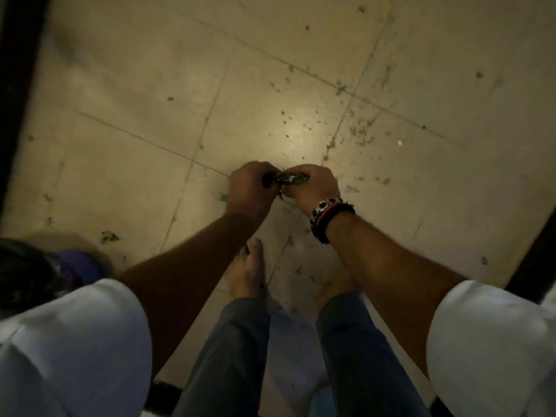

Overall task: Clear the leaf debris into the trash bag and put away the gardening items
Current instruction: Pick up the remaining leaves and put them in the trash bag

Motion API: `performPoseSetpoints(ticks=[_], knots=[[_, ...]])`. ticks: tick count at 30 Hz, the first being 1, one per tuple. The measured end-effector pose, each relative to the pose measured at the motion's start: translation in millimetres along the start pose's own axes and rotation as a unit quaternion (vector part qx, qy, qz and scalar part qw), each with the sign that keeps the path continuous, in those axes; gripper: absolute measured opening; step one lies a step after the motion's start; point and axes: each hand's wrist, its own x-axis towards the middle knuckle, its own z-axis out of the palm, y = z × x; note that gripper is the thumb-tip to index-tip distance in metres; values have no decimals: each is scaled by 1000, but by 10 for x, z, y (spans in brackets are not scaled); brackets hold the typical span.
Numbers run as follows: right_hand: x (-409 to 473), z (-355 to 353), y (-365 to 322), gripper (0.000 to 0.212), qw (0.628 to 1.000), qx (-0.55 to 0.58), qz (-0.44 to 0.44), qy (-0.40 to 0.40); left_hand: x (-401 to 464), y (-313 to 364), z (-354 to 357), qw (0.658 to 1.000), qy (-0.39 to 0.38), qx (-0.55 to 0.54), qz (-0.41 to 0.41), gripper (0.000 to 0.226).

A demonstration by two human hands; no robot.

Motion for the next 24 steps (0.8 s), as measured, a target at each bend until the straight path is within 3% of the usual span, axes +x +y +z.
performPoseSetpoints(ticks=[5, 11, 20, 24], knots=[[-472, 298, -865, 28, 994, -50, -60, -79, -390, -106, -951, 992, 92, -49, -76, 17], [-1111, 1005, -1714, 25, 966, -94, -129, -203, -1048, -511, -1942, 959, 202, -85, -181, 19], [-1969, 2576, -2203, 34, 924, -138, -133, -332, -1952, -1565, -2927, 904, 270, -75, -324, 21], [-2201, 3313, -2296, 35, 891, -212, -168, -364, -2264, -2107, -3001, 848, 328, -104, -402, 21]])
